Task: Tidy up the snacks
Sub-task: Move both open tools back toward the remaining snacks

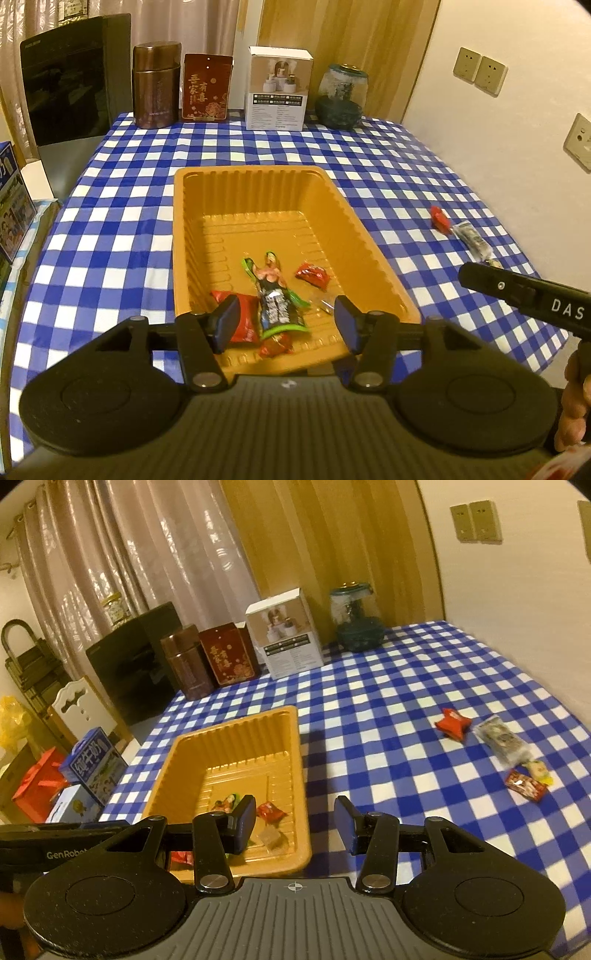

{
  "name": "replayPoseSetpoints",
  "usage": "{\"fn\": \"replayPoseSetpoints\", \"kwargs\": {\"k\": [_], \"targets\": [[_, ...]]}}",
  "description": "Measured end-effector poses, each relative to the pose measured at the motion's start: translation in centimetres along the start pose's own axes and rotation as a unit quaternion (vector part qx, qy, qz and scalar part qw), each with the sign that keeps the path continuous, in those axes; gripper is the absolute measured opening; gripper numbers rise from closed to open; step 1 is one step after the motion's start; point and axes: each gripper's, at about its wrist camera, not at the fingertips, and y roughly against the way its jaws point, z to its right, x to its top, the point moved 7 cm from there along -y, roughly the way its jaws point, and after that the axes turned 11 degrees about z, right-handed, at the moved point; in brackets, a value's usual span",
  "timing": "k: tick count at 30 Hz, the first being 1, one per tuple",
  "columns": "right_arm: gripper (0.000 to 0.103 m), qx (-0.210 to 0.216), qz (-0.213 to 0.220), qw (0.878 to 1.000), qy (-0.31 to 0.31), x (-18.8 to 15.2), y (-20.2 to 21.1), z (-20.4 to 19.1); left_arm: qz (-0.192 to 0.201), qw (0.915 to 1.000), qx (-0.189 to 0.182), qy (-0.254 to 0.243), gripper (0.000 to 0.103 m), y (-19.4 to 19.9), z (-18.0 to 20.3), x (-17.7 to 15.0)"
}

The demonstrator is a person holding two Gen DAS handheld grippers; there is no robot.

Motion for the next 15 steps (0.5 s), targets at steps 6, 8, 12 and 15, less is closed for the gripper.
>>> {"fn": "replayPoseSetpoints", "kwargs": {"k": [6, 8, 12, 15], "targets": [[0.049, -0.008, 0.005, 1.000, -0.006, 0.0, 2.2, 0.4, 0.006, 1.0000, 0.000, 0.007, 0.064, 1.6, 1.1, -0.6], [0.049, -0.010, 0.008, 1.000, -0.008, 0.0, 3.0, 0.6, 0.008, 0.9999, 0.000, 0.009, 0.066, 2.1, 1.4, -0.8], [0.050, -0.017, 0.016, 1.000, -0.009, 0.2, 4.3, 1.0, 0.011, 0.9999, -0.002, 0.011, 0.067, 2.9, 2.2, -1.0], [0.053, -0.026, 0.020, 0.999, -0.007, 0.1, 5.5, 1.5, 0.013, 0.9998, -0.007, 0.011, 0.068, 3.4, 2.9, -1.1]]}}
